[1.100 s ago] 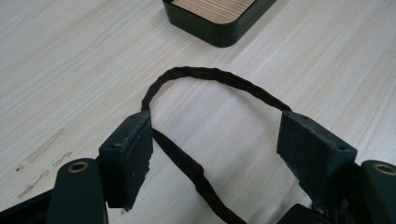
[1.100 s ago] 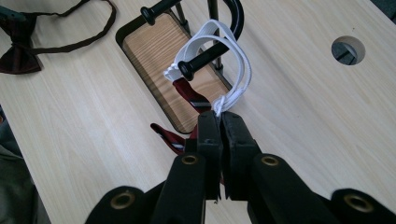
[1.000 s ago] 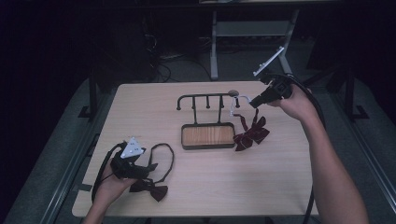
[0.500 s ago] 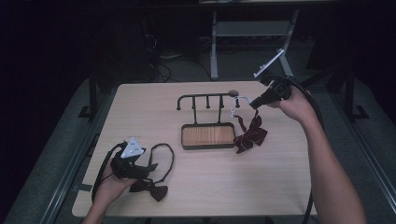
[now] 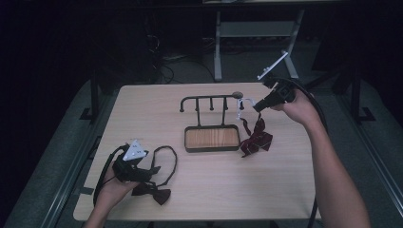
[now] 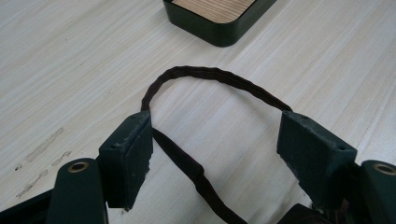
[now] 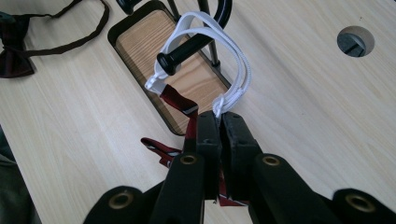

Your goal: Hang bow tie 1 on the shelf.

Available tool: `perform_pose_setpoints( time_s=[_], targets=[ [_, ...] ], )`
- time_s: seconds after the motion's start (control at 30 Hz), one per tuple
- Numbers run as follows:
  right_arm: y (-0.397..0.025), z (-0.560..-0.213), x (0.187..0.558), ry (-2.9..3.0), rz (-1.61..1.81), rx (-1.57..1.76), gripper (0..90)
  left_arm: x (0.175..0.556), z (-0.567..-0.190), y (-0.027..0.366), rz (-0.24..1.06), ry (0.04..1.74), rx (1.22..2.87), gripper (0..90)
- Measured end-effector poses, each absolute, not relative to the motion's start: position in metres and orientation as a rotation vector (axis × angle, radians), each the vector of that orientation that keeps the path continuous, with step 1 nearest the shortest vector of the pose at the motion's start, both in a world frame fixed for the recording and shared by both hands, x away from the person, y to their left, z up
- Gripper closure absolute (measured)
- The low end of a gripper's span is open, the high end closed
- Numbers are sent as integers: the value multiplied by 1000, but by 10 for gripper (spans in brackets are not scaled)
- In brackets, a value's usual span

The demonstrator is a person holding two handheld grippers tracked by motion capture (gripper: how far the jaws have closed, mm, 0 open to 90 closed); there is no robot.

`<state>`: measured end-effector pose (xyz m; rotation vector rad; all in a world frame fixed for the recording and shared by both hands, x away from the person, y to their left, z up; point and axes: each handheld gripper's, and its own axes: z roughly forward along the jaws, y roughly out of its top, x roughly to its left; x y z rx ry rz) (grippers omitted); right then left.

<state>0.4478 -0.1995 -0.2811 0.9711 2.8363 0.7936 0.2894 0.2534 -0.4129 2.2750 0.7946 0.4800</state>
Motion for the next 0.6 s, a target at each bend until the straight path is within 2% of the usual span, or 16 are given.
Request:
perform_pose_setpoints(
  time_s=[0.6],
  targets=[
    [-203, -299, 440, 2885, 846, 961, 764, 289, -414, 252, 479, 793, 2280, 274]
  ],
)
